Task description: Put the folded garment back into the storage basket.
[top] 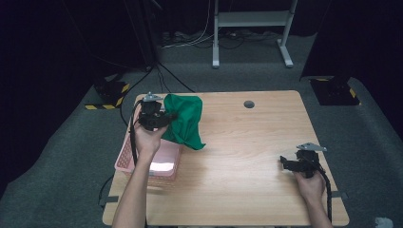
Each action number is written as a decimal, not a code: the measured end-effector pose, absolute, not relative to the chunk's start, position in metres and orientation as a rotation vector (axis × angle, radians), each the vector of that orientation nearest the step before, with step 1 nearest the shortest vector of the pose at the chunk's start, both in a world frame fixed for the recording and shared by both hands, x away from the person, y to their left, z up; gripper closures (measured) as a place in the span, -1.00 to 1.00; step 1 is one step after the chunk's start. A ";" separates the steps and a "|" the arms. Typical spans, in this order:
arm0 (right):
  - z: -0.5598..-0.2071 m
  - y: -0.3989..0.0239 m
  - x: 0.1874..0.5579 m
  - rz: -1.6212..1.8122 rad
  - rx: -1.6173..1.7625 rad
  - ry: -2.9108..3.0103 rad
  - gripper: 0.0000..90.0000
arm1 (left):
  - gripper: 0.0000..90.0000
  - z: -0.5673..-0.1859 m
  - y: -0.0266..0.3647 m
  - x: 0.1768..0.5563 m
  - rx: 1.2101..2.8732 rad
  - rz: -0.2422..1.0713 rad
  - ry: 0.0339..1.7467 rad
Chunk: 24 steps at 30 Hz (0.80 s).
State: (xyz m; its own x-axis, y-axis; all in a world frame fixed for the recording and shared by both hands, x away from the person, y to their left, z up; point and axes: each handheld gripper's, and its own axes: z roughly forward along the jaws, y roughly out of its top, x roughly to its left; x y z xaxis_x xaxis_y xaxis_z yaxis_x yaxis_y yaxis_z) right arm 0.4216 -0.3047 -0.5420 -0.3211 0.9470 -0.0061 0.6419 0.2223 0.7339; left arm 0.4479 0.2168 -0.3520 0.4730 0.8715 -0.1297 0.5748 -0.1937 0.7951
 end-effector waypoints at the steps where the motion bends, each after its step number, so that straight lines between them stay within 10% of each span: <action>1: -0.542 -0.305 0.422 0.888 1.462 2.045 -0.74 | 0.66 -0.353 0.219 0.448 1.887 0.451 1.212; 24: -0.542 -0.304 0.422 0.889 1.459 2.049 -0.74 | 0.66 -0.410 0.277 0.467 1.823 0.354 1.357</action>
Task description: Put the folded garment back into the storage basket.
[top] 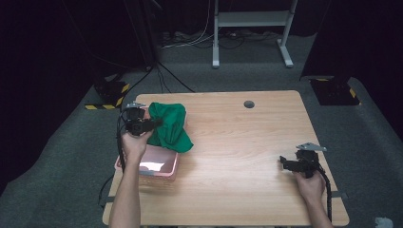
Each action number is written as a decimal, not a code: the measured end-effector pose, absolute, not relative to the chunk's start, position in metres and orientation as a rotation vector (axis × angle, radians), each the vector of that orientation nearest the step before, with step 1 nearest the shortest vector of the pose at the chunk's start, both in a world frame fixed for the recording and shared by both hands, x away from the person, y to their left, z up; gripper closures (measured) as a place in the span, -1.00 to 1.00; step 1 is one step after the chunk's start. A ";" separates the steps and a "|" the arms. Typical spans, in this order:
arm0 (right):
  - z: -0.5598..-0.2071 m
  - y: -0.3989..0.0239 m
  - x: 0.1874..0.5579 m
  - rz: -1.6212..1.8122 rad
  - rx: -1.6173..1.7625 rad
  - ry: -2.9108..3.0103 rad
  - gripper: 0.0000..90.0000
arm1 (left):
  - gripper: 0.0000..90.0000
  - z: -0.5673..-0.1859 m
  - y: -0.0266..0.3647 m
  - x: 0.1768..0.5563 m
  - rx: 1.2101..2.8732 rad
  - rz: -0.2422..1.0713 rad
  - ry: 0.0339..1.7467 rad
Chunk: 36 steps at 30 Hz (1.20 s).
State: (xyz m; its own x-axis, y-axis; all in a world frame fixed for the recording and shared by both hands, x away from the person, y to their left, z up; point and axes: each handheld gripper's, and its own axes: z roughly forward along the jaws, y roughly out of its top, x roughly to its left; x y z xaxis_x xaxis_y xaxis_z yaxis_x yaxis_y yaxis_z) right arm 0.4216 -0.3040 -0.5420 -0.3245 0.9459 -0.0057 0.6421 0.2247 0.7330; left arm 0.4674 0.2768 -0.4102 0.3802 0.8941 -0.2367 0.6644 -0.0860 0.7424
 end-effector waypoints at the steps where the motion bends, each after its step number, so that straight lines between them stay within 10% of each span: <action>1: -0.542 -0.304 0.422 0.889 1.459 2.049 -0.74 | 0.66 -0.414 0.278 0.469 1.821 0.350 1.365; 36: -0.542 -0.302 0.422 0.888 1.458 2.051 -0.74 | 0.43 -0.495 0.282 0.501 2.062 0.439 1.628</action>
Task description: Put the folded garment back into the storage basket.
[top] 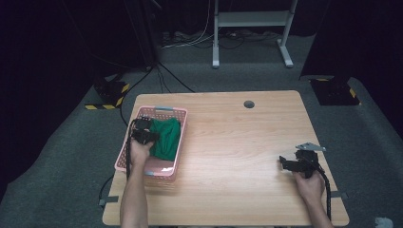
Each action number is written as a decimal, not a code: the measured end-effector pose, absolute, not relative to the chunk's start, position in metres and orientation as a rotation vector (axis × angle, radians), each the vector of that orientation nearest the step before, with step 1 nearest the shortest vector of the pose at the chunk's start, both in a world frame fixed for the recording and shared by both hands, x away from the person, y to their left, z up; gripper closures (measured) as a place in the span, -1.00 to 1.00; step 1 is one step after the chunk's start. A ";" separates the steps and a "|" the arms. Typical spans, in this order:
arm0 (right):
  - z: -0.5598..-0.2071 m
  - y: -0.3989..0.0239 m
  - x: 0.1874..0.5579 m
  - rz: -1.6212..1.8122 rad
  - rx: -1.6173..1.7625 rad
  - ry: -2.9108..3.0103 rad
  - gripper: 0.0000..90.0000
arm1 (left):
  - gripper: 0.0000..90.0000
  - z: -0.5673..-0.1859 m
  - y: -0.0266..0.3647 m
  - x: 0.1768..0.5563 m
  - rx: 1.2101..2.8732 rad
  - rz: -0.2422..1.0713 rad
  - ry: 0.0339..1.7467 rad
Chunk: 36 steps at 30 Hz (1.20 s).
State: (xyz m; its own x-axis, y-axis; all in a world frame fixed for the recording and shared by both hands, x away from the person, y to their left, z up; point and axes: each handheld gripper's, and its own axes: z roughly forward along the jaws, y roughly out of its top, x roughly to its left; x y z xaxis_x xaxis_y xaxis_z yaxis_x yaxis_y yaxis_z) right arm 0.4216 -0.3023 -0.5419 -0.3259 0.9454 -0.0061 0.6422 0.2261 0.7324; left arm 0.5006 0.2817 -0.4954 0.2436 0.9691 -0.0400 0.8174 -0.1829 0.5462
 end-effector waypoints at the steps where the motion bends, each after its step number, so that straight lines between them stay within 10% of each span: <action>1: -0.542 -0.302 0.422 0.889 1.458 2.051 -0.74 | 0.39 -0.496 0.281 0.501 2.059 0.440 1.637; 22: -0.542 -0.302 0.422 0.892 1.444 2.060 -0.74 | -0.63 -0.464 0.280 0.490 1.878 0.535 1.643; 36: -0.542 -0.302 0.422 0.893 1.443 2.062 -0.74 | -0.76 -0.436 0.256 0.476 1.764 0.533 1.486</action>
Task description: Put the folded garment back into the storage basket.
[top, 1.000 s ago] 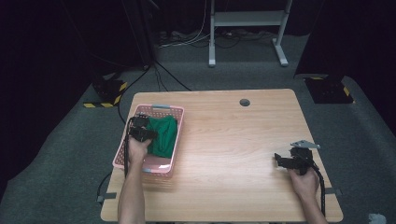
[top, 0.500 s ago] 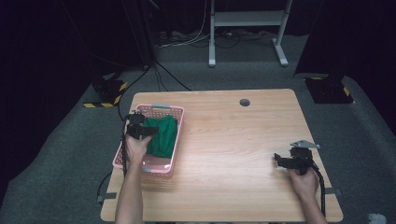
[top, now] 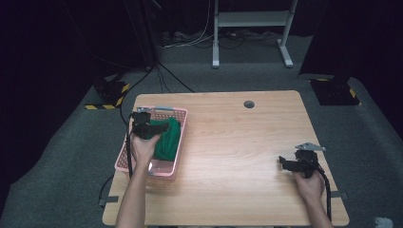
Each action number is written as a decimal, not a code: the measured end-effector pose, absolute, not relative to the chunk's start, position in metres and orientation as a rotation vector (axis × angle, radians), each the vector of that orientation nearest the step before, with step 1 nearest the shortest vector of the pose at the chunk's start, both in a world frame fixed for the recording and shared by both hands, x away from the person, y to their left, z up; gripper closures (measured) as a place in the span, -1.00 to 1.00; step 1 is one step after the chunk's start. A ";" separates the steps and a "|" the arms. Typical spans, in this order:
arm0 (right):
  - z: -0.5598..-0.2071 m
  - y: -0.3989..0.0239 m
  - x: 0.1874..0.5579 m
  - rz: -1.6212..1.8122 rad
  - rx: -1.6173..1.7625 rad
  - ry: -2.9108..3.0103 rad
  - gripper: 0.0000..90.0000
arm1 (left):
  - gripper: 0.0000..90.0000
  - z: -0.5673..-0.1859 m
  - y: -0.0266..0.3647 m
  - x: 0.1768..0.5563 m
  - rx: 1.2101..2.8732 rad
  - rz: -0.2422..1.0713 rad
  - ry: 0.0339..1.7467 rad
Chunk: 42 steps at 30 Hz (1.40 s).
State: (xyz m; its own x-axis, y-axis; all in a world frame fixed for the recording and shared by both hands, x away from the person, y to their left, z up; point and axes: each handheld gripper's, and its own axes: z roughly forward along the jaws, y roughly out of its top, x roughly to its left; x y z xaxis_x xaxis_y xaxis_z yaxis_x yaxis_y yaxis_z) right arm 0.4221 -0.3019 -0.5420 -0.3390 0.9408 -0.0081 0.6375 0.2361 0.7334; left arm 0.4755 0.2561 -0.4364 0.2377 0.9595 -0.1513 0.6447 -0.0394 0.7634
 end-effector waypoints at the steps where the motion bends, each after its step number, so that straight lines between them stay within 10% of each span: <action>1: -0.542 -0.302 0.422 0.893 1.443 2.062 -0.74 | -0.76 -0.435 0.254 0.475 1.760 0.531 1.479; 42: -0.542 -0.302 0.422 0.895 1.446 2.062 -0.74 | -0.74 -0.418 0.153 0.448 1.790 0.503 1.211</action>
